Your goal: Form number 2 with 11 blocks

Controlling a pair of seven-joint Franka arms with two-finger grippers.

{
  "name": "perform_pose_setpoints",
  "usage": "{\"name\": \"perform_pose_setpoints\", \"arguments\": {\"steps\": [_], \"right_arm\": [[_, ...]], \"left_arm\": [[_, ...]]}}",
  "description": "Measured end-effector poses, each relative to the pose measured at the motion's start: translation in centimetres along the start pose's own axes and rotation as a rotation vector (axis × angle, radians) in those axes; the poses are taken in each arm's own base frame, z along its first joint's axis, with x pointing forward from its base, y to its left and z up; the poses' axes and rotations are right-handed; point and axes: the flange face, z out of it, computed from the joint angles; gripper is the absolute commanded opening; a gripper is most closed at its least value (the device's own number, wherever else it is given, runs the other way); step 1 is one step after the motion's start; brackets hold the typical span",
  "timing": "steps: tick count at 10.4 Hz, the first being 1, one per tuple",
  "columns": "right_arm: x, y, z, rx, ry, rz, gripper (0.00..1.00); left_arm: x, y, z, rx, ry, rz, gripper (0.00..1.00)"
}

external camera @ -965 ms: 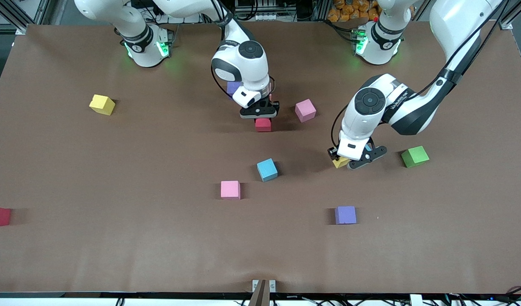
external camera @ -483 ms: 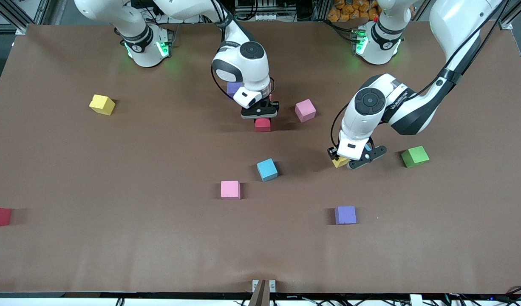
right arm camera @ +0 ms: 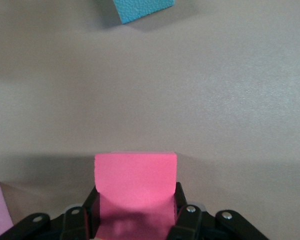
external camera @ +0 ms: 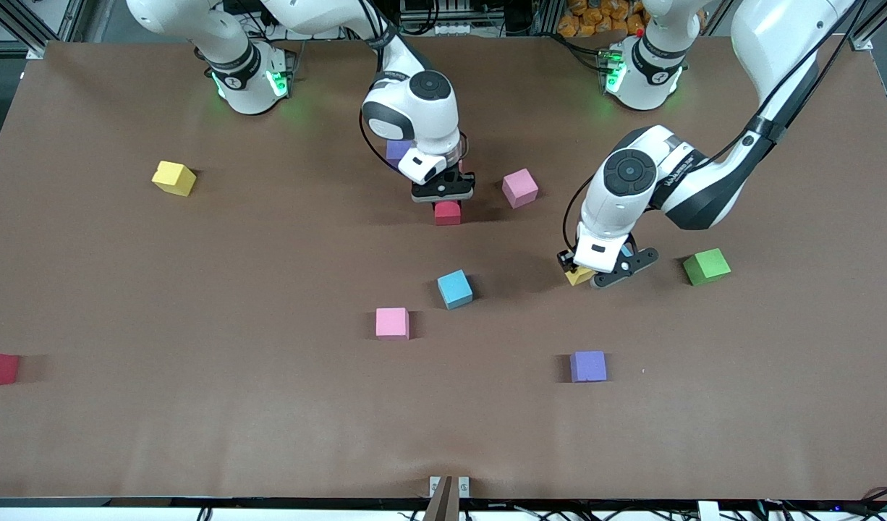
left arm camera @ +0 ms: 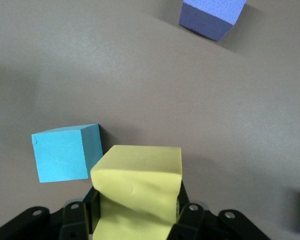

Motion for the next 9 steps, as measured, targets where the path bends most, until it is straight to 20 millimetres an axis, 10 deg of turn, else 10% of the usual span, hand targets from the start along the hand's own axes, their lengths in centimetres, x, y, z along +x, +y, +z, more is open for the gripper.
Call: {"name": "perform_pose_setpoints", "arguments": {"steps": [9], "right_arm": [[-0.66,-0.23,0.38,0.0,0.009,-0.033,0.0]], "left_arm": [[-0.51,0.41,-0.1,-0.002,0.0,0.011,0.0]]}}
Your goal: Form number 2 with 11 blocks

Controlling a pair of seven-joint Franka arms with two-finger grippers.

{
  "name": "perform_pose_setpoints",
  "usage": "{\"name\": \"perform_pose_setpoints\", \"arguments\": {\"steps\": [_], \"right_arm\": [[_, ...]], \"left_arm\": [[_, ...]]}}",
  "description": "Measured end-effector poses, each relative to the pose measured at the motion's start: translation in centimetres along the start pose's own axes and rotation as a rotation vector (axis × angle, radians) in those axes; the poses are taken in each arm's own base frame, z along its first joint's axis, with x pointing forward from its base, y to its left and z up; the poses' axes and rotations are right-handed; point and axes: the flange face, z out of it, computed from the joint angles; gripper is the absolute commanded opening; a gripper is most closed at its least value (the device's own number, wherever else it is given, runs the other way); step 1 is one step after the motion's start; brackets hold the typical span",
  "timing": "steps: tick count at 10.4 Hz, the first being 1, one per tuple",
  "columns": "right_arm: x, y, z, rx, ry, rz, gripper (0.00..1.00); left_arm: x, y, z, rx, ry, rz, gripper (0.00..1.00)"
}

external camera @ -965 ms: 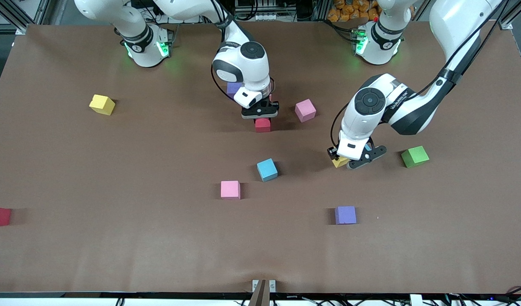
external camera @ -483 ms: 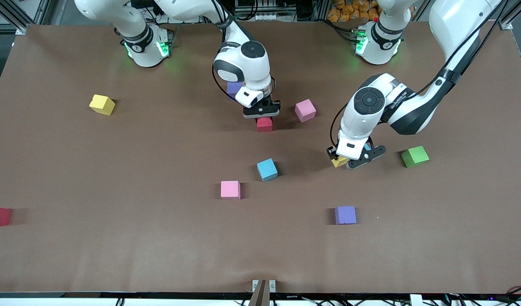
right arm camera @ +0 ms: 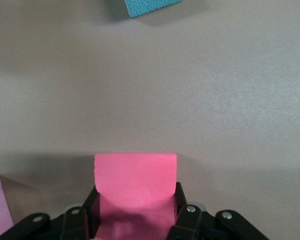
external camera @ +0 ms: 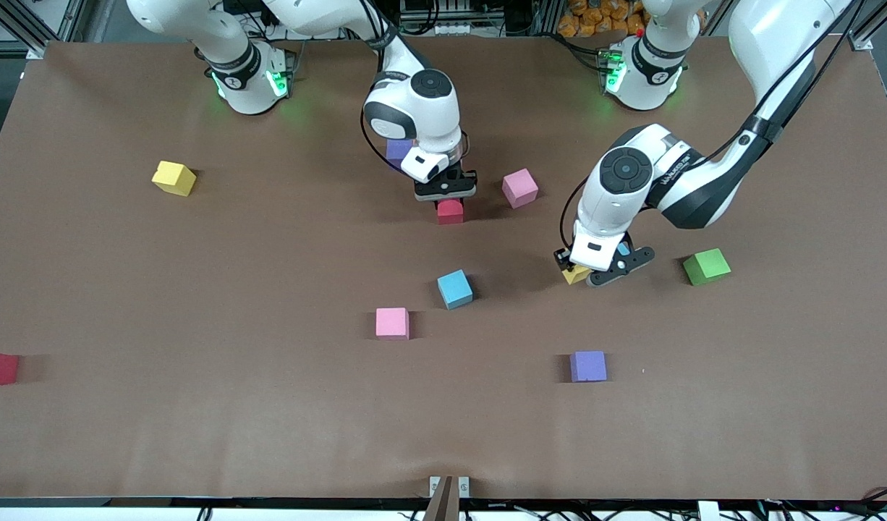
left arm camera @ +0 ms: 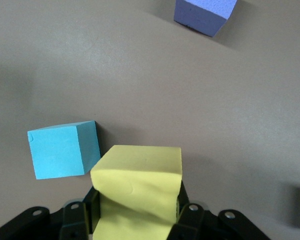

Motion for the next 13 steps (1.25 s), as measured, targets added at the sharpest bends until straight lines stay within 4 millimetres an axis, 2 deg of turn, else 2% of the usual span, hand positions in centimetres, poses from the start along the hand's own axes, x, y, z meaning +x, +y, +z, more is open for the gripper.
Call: {"name": "perform_pose_setpoints", "arguments": {"steps": [6,9,11,13], "right_arm": [[-0.2,0.0,0.0,-0.002,0.003,-0.012,0.0],[-0.2,0.0,0.0,-0.002,0.003,-0.012,0.0],[-0.2,0.0,0.0,-0.003,0.003,-0.012,0.06],[-0.2,0.0,0.0,-0.003,0.003,-0.012,0.06]], "left_arm": [[-0.1,0.1,0.0,0.001,-0.002,0.005,0.0],[-1.0,0.7,0.0,-0.002,-0.007,0.032,0.0],[-1.4,1.0,0.0,-0.006,-0.011,0.047,0.0],[-1.6,1.2,-0.1,-0.008,-0.012,0.071,0.0]]}}
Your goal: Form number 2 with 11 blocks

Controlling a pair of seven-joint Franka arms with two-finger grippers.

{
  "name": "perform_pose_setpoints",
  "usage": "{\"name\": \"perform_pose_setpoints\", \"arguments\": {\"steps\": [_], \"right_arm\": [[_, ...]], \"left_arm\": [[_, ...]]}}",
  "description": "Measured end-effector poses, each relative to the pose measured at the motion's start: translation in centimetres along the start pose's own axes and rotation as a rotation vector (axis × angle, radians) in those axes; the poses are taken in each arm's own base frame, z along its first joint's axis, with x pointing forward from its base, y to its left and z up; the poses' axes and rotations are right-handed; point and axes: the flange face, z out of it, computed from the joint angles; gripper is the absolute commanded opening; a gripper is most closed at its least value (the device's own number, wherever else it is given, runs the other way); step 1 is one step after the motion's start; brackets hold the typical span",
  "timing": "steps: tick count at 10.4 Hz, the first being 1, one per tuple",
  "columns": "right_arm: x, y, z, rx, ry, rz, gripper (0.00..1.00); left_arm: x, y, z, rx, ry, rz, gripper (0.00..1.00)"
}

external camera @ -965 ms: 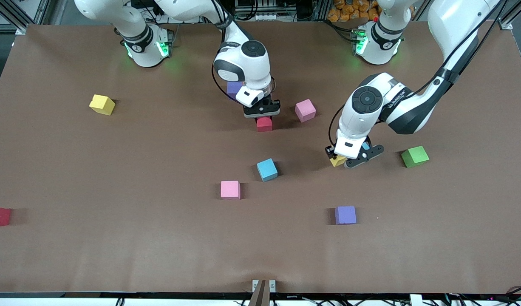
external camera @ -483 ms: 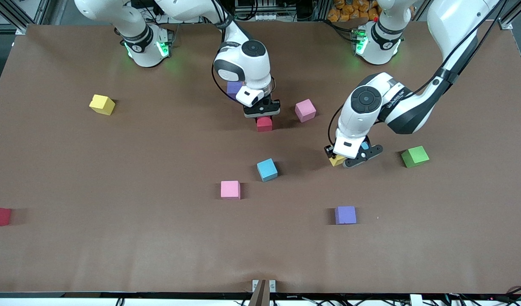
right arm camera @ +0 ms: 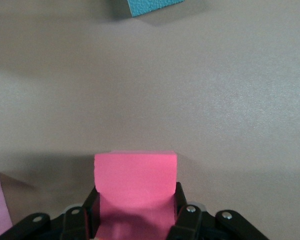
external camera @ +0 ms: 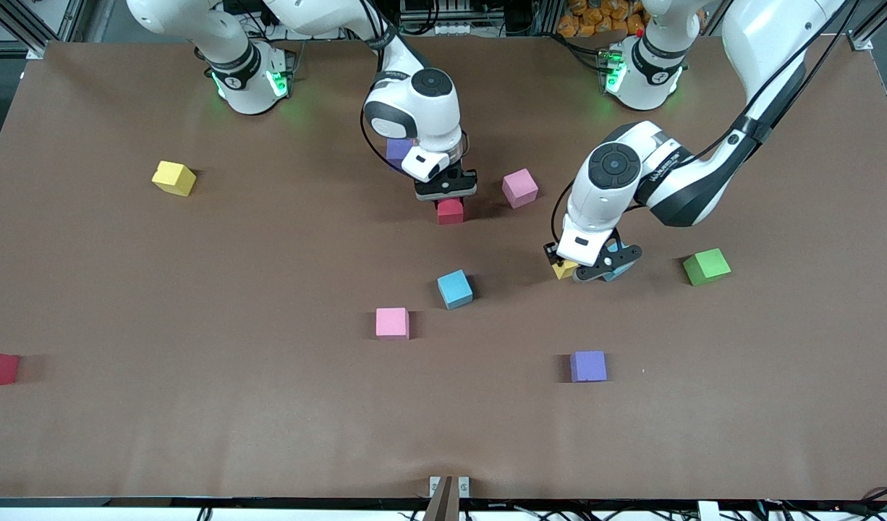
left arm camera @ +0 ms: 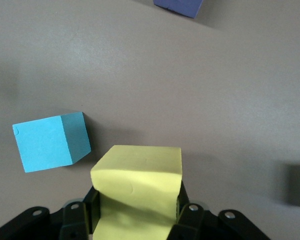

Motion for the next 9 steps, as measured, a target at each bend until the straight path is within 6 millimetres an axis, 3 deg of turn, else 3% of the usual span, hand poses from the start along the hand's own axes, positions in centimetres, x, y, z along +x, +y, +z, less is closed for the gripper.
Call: {"name": "perform_pose_setpoints", "arguments": {"steps": [9], "right_arm": [[-0.47,-0.33,-0.08,0.0,-0.006,-0.007,0.03]], "left_arm": [[-0.15,0.11,0.2,-0.001,-0.006,0.005,0.0]]}}
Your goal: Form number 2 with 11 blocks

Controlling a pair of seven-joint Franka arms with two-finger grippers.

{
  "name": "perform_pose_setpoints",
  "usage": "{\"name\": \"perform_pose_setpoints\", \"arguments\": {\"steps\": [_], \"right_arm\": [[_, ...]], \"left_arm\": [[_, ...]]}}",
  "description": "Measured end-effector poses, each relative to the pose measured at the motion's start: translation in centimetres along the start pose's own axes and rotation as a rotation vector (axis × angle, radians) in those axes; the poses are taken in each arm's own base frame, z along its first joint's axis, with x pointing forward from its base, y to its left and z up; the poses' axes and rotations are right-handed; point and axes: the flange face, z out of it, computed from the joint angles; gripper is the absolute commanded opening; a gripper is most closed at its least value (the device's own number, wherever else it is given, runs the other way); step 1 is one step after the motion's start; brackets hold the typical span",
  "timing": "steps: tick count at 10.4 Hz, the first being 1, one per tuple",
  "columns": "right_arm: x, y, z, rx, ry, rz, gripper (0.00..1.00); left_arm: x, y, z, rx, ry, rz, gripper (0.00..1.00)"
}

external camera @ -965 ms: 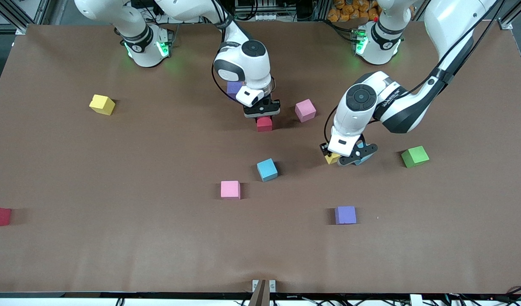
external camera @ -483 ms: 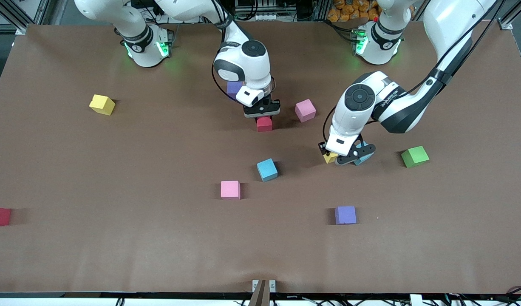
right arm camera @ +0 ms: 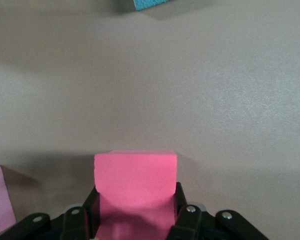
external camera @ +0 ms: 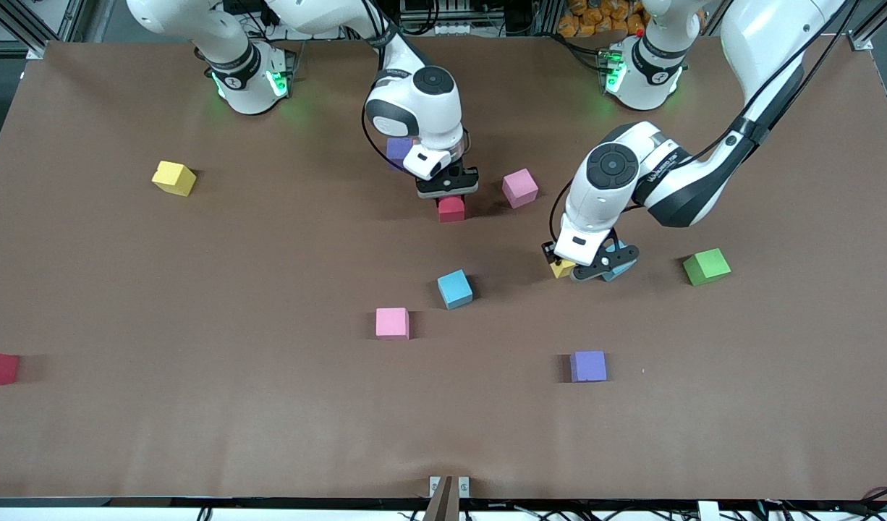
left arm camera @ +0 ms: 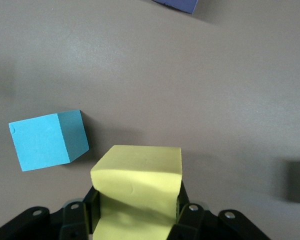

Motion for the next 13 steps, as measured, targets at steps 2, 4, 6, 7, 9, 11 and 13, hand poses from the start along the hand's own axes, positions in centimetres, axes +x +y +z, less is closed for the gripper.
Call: {"name": "perform_pose_setpoints", "arguments": {"steps": [2,4,6,7,9,11,13], "right_arm": [[-0.01,0.0,0.0,0.0,0.0,0.0,0.08],[-0.01,0.0,0.0,0.0,0.0,0.0,0.21],[-0.01,0.0,0.0,0.0,0.0,0.0,0.39],[-0.01,0.0,0.0,0.0,0.0,0.0,0.55],[-0.02,0.0,0.0,0.0,0.0,0.0,0.83],[-0.27,0.13,0.21,-0.006,-0.006,-0.002,1.0],[-0.37,0.17,0.27,-0.008,-0.007,-0.002,1.0]], "left_arm": [[0.0,0.0,0.0,0.0,0.0,0.0,0.0],[0.0,0.0,0.0,0.0,0.0,0.0,0.0],[0.0,0.0,0.0,0.0,0.0,0.0,0.0],[0.0,0.0,0.0,0.0,0.0,0.0,0.0],[-0.01,0.01,0.0,0.0,0.0,0.0,0.0],[-0.26,0.23,-0.02,0.0,0.0,0.006,0.0],[-0.42,0.37,-0.03,0.0,0.0,0.009,0.0]]}}
